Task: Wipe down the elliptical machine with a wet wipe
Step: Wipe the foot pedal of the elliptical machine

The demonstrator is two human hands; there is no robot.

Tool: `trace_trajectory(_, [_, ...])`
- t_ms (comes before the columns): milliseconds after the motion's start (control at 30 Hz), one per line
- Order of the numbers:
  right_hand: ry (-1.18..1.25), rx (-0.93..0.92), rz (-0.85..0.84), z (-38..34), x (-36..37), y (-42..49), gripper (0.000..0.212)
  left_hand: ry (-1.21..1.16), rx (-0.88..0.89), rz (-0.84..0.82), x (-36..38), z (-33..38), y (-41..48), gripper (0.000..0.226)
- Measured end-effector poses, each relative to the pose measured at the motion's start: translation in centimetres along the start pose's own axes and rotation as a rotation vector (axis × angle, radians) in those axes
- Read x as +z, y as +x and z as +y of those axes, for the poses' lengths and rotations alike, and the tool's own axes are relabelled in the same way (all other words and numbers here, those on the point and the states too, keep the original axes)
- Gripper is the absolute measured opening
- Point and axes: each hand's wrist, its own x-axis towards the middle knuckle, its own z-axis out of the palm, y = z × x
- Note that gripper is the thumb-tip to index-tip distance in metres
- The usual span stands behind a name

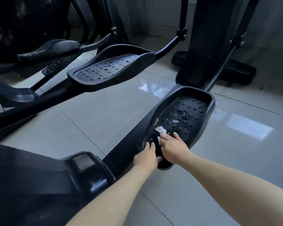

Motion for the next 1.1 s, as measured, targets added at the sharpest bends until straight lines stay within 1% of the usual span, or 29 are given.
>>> trace_trajectory(100, [-0.003,0.111,0.030,1.3,-1.4,-0.7,0.043,0.036,0.011,-0.028,0.7,1.6,-0.1,0.076])
trace_trajectory(167, [-0.019,0.134,0.031,1.7,-1.8,-1.1,0.039,0.039,-0.008,-0.041,1.0,2.2,0.0,0.075])
trace_trajectory(233, [0.012,0.087,0.021,1.6,-1.4,-1.7,0.035,0.042,-0.019,-0.037,1.2,2.2,0.2,0.075])
trace_trajectory(300, [0.077,-0.027,-0.010,1.2,-0.6,-2.4,0.035,0.058,-0.024,-0.029,1.3,2.0,0.2,0.073])
trace_trajectory(333, [0.091,-0.093,-0.038,0.9,-0.2,-2.8,0.041,0.068,-0.025,-0.027,1.2,2.0,0.2,0.070])
trace_trajectory(367, [0.086,-0.147,-0.055,0.7,0.0,-3.2,0.052,0.075,-0.025,-0.026,1.1,2.0,0.2,0.067])
trace_trajectory(400, [0.081,-0.175,-0.059,0.7,0.2,-3.4,0.064,0.078,-0.026,-0.027,1.0,2.1,0.2,0.066])
trace_trajectory(433, [0.067,-0.176,-0.060,0.8,0.1,-3.6,0.068,0.071,-0.028,-0.028,1.0,2.1,0.2,0.067])
trace_trajectory(467, [0.047,-0.164,-0.066,1.0,-0.1,-3.8,0.062,0.058,-0.031,-0.029,1.0,2.1,0.1,0.070])
trace_trajectory(533, [-0.004,-0.101,-0.059,1.9,-0.9,-3.8,0.039,0.035,-0.031,-0.024,1.2,2.0,0.0,0.075])
trace_trajectory(567, [-0.026,-0.056,-0.041,2.4,-1.3,-3.8,0.039,0.028,-0.031,-0.021,1.3,1.9,0.0,0.076])
trace_trajectory(667, [-0.132,0.091,0.041,3.7,-1.8,-4.1,0.047,0.029,-0.032,-0.017,1.4,1.9,0.1,0.076])
trace_trajectory(767, [-0.164,0.138,0.084,2.7,-1.4,-4.0,0.046,0.017,-0.031,-0.016,1.4,1.9,0.2,0.077])
trace_trajectory(833, [-0.115,0.050,0.053,1.3,-0.8,-3.8,0.043,0.008,-0.029,-0.017,1.4,1.9,0.3,0.076])
trace_trajectory(900, [-0.033,-0.073,-0.020,0.4,0.0,-3.7,0.048,0.011,-0.030,-0.012,1.3,1.8,0.5,0.073])
trace_trajectory(967, [-0.013,-0.139,-0.048,0.5,0.5,-3.9,0.052,0.008,-0.030,-0.005,1.3,1.7,0.5,0.070])
trace_trajectory(1033, [-0.061,-0.137,-0.035,1.1,0.3,-4.1,0.051,0.001,-0.026,0.005,1.4,1.7,0.4,0.073])
trace_trajectory(1100, [-0.122,-0.086,0.013,1.9,-0.4,-3.9,0.047,0.006,-0.033,0.015,1.5,1.6,0.3,0.075])
